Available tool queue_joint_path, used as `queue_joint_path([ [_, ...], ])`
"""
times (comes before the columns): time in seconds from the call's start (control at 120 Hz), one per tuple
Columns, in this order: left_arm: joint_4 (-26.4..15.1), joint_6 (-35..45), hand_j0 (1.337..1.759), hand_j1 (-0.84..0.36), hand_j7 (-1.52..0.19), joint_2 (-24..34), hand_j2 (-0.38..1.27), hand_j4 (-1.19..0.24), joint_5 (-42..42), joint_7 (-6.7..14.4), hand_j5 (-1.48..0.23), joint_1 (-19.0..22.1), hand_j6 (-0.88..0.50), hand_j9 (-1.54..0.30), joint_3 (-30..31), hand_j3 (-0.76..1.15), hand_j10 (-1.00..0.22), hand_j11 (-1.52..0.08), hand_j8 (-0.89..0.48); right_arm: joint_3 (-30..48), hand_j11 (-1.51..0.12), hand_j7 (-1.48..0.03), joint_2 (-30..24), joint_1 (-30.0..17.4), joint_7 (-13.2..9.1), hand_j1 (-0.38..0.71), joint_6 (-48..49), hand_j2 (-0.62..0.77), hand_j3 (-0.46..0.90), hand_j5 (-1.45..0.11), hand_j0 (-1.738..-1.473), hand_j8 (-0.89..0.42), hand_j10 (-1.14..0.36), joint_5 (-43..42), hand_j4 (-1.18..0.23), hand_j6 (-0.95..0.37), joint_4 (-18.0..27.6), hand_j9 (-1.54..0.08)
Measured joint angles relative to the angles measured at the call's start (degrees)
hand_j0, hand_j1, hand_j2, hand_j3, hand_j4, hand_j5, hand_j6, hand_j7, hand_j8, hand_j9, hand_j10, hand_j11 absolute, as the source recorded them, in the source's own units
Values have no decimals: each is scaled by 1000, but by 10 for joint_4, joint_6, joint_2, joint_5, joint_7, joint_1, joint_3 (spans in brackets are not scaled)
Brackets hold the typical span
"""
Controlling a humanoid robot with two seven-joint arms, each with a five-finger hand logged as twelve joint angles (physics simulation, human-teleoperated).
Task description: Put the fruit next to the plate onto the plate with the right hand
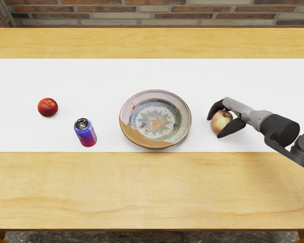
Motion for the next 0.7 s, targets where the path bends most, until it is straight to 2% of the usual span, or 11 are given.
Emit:
queue_joint_path([
  [0.042, 0, 0, 1658, 55, -318, 0, 50, -245, 0, 0, -318, 0, -245, -318, 0, -1, -245, -318, -245, 1, -963, -945, -1, 1, 2, 200, 2, 199, 0, -877, -1646, -240, -216, 3, -774, -488, -1, -918],
  [0.083, 0, 0, 1658, 55, -318, 0, 49, -245, 0, 0, -318, 0, -245, -318, 0, -1, -245, -318, -245, 2, -980, -962, -2, 2, 3, 214, 6, 286, 0, -908, -1647, -243, -219, 8, -780, -492, -2, -944],
  [0.258, 0, 0, 1658, 55, -318, 0, 49, -245, 0, 0, -318, 0, -245, -318, 0, 0, -245, -318, -245, 41, -1013, -1004, -16, 9, 27, 154, 78, 316, 0, -998, -1650, -301, -297, 64, -782, -588, -1, -1011],
  [0.325, 0, 0, 1658, 55, -318, 0, 49, -245, 0, 0, -318, 0, -245, -318, 0, 0, -245, -318, -245, 68, -1024, -1013, -19, 10, 32, 176, 117, 418, 1, -1020, -1652, -312, -301, 88, -780, -603, -1, -1025],
  [0.475, 0, 0, 1658, 55, -318, 0, 49, -245, 0, 0, -318, 0, -245, -318, 0, 0, -245, -318, -245, 109, -1041, -1024, -25, 22, 33, 133, 180, 336, 1, -1059, -1654, -310, -308, 126, -774, -614, 0, -1055],
  [0.558, 0, 0, 1658, 55, -318, 0, 49, -245, 0, 0, -318, 0, -245, -318, 0, 0, -245, -318, -245, 117, -1044, -1028, -23, 44, 32, 167, 207, 427, 0, -1074, -1654, -307, -307, 152, -771, -619, 0, -1060],
  [0.7, 0, 0, 1658, 55, -318, 0, 49, -245, 0, 0, -318, 0, -245, -318, 0, 0, -245, -318, -245, 121, -1038, -1033, 4, 80, 30, 166, 233, 399, 0, -1088, -1654, -301, -299, 183, -770, -613, 0, -1060],
])
